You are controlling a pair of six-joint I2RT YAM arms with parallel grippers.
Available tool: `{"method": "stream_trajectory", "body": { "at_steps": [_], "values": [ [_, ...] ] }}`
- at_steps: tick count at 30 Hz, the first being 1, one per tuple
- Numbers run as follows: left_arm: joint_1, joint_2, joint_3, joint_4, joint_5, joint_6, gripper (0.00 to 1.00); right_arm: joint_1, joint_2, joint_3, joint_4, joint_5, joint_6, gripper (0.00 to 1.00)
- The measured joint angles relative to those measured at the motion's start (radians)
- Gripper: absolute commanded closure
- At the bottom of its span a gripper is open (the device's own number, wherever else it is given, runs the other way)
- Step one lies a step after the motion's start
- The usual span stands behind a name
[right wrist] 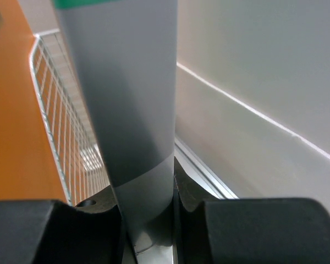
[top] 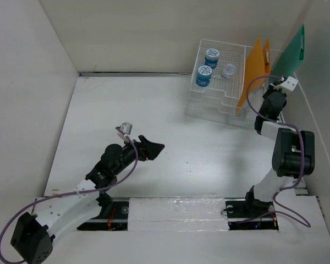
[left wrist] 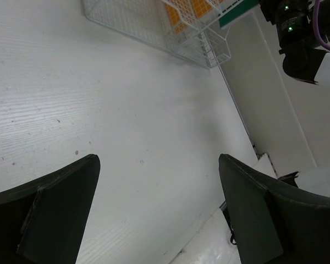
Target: Organize the desk
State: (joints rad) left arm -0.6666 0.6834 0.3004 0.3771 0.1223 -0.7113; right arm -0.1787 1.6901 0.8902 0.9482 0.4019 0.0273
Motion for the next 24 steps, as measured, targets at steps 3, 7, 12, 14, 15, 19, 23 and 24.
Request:
{"method": "stream_trajectory", "body": {
  "at_steps": [3,7,12,14,15,19,23,24],
  "values": [
    [0.0,0.003,-0.007,0.0,-0.001,0.002,0.14,-0.002,0.021,-0.001,0.05,-0.011,0.003,1.0],
    [0.0,0.004,-0.016,0.0,-0.008,0.005,0.13,-0.005,0.049,-0.001,0.089,-0.036,0.011,1.0],
    [0.0,0.011,-0.016,0.004,-0.017,0.005,0.13,-0.005,0.101,-0.001,0.122,-0.059,0.017,1.0],
    [0.0,0.015,-0.016,0.008,-0.018,0.006,0.13,-0.005,0.12,-0.001,0.135,-0.063,0.021,1.0],
    [0.0,0.015,-0.016,0.008,-0.018,0.006,0.13,-0.005,0.127,-0.001,0.141,-0.063,0.023,1.0],
    [0.0,0.014,-0.016,0.01,-0.022,0.008,0.13,-0.004,0.149,-0.008,0.181,-0.062,0.026,0.89],
    [0.0,0.014,-0.018,0.013,-0.026,0.008,0.14,-0.004,0.15,-0.024,0.205,-0.058,0.032,0.65],
    [0.0,0.014,-0.019,0.015,-0.025,0.008,0.13,-0.004,0.148,-0.024,0.206,-0.058,0.036,0.56]
  ]
}}
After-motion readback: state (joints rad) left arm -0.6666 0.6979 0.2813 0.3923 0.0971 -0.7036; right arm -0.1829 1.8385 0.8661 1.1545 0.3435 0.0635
